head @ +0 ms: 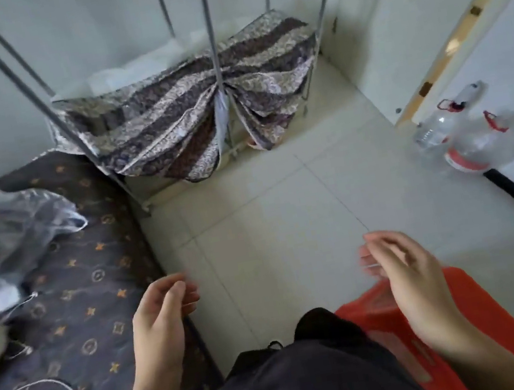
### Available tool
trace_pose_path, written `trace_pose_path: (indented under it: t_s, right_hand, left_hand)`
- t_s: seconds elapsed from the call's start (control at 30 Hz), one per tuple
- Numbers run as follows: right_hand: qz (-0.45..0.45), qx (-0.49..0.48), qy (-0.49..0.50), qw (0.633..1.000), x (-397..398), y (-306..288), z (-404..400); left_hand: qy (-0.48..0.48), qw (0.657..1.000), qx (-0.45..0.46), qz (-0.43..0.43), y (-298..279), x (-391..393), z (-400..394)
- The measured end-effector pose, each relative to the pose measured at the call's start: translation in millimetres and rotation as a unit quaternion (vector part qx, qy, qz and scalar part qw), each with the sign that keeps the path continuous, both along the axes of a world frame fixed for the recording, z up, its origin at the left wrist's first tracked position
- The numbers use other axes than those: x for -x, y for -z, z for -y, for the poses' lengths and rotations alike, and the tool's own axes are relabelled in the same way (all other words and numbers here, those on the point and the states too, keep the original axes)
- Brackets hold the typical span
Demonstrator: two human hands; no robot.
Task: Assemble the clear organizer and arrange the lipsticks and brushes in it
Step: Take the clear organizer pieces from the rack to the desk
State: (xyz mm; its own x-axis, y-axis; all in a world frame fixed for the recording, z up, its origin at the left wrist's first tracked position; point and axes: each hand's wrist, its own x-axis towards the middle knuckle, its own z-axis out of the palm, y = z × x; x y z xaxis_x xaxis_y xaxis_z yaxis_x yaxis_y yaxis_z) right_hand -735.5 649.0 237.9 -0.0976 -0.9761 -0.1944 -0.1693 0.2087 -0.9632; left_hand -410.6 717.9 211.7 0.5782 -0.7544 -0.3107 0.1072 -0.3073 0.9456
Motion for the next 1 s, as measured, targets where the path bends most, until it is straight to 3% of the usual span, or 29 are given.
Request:
trace_pose_path:
  t_s: [0.23, 0.63, 0.77, 1.0]
  right_hand:
    - [0.009, -0.021, -0.082, 0.996, -77, 14, 89]
    - [0.021, -0.019, -0.181, 0.983, -193, 19, 335]
    - [0.008, -0.046, -0.210, 0.976, -236, 18, 394]
    - [-0.057, -0.079, -0.307, 0.947, -352, 40, 483]
  left_hand:
    - [-0.110, 0.994, -0.020, 0.007, 6, -65, 28]
    - [-0.103, 0.994, -0.011, 0.035, -7, -140, 246]
    - [-0.149, 0.988, -0.027, 0.030, -10, -176, 283]
    - [-0.110, 0.988, -0.097, 0.049, 12, -266, 375]
